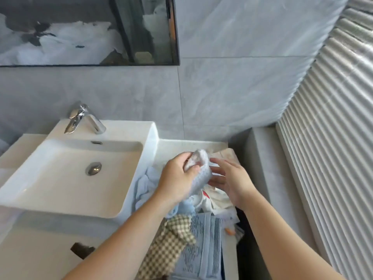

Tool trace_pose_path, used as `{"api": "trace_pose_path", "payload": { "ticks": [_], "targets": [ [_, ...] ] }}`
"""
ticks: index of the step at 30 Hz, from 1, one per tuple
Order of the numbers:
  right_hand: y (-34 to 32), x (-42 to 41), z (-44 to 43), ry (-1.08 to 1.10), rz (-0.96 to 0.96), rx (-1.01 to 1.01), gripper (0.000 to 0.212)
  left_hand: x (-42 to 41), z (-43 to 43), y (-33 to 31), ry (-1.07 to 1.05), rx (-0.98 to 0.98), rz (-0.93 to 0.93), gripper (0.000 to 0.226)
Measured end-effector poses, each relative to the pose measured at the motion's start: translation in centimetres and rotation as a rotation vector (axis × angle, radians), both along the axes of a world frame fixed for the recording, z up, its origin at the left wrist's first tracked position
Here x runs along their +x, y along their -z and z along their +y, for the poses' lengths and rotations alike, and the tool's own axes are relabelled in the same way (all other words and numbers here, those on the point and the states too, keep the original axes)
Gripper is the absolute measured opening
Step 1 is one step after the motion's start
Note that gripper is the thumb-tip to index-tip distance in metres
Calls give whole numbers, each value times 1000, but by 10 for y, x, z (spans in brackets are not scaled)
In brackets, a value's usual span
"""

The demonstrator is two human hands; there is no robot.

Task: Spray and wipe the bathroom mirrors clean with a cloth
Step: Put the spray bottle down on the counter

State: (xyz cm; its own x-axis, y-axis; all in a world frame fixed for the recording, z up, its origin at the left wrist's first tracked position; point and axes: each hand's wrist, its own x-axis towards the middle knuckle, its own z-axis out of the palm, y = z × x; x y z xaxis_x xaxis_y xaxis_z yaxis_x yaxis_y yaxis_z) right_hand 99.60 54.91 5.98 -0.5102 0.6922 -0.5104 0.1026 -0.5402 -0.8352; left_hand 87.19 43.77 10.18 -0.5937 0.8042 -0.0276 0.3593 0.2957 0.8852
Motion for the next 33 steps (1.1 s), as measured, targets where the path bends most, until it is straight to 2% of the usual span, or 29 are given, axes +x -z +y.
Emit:
{"api": "trace_pose_path", "payload": {
  "ticks": [4,6,9,13,15,19,23,28,30,33],
  "targets": [
    [3,27,-25,-48,-129,121,22,16,-37,9,136,-110,259,37],
    [7,35,-34,-84,-250,270,26,22,-53,13,201,-148,360,38],
    [14,47,-48,-239,-504,575,29,29,-79,17,268,-192,419,42],
    [26,52,-69,-469,-723,821,40,32,-112,29,304,-274,501,50],
    [34,50,-79,-555,-770,894,42,35,-130,34,320,-298,556,54],
    [49,36,-99,-648,-714,992,42,39,-167,46,367,-320,593,61],
    [61,8,-122,-780,-622,1045,43,45,-202,55,319,-377,525,66],
    [71,-30,-159,-887,-407,1058,42,48,-250,59,206,-561,448,64],
    [74,-45,-176,-945,-309,1023,47,47,-271,57,125,-633,409,63],
    [71,-62,-201,-1042,-215,938,68,40,-301,47,25,-691,385,65]
  ]
}}
